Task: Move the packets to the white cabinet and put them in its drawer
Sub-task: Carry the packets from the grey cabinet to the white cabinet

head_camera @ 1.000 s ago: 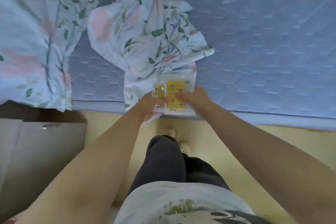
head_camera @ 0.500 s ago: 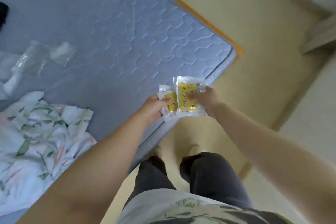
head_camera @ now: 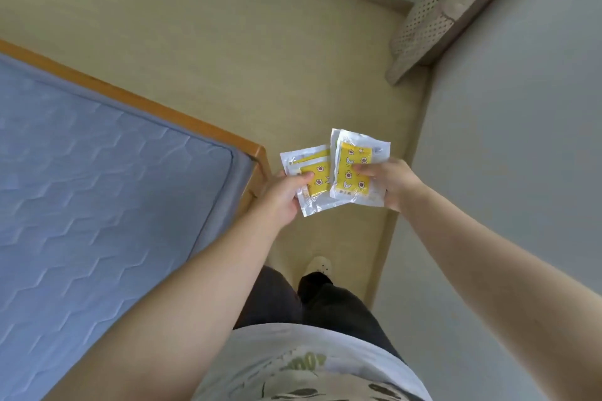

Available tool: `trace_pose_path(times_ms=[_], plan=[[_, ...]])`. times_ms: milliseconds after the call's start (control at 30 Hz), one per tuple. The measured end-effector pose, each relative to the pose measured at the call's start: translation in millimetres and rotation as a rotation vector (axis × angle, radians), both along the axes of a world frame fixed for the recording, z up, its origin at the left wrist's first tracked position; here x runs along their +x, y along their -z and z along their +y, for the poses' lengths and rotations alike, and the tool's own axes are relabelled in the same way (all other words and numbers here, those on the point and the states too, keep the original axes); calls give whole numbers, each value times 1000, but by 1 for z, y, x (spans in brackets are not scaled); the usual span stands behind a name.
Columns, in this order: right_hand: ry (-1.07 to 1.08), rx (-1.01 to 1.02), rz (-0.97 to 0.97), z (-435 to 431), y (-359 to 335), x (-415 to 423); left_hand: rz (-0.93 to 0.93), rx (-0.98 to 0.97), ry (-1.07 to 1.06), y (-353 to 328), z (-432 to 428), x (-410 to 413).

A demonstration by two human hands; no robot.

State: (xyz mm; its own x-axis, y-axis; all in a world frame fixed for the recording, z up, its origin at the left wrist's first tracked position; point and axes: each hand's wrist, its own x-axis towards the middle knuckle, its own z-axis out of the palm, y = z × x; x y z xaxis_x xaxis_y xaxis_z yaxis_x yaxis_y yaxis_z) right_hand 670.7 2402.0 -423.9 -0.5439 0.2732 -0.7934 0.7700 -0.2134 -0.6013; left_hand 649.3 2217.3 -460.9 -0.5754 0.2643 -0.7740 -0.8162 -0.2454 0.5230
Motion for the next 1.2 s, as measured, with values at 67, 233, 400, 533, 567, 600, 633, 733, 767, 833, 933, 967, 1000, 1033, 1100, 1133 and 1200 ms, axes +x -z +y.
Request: trace_pose_path(times_ms=[67, 233, 400, 533, 567, 600, 633, 733, 767, 833, 933, 967, 1000, 1033, 1100, 1133, 1200], plan=[[2, -1, -2, 27, -2, -31, -13, 25, 40, -3, 24, -32], [-14, -8, 2, 56, 0, -138, 12, -1, 128, 5, 47, -143], [-41, -6, 31, 68, -4, -290, 68, 54, 139, 10, 57, -291], [-104, 1, -16, 56, 0, -424, 78, 52, 92, 6, 40, -411], [-155, 1, -29, 48, 0, -456, 66, 35, 54, 4, 32, -437], [-206, 9, -37, 40, 1, -486, 46, 22, 5, 3, 21, -460], [-245, 23, -39, 31, 2, -514, 29, 9, -47, 2, 9, -481], [-316, 30, -42, -1, -6, -592, 12, -23, -178, 4, -27, -535], [-357, 33, -31, -13, -10, -618, 6, -42, -218, 4, -38, -552], [-449, 52, 1, -40, -14, -669, -1, -86, -317, 7, -61, -589], [-534, 83, 60, -83, -12, -751, -2, -76, -479, 16, -93, -651], [-562, 84, 71, -98, -8, -781, -4, -77, -524, 18, -105, -674], [-593, 87, 72, -115, -5, -812, -8, -80, -567, 18, -117, -700], [-628, 90, 69, -132, -2, -844, -8, -88, -605, 18, -131, -725], [-708, 86, 78, -169, 1, -908, -8, -108, -696, 16, -161, -775], [-754, 82, 77, -189, 0, -936, -7, -107, -739, 13, -175, -797], [-850, 66, 78, -229, -2, -990, -5, -87, -832, 6, -203, -834]])
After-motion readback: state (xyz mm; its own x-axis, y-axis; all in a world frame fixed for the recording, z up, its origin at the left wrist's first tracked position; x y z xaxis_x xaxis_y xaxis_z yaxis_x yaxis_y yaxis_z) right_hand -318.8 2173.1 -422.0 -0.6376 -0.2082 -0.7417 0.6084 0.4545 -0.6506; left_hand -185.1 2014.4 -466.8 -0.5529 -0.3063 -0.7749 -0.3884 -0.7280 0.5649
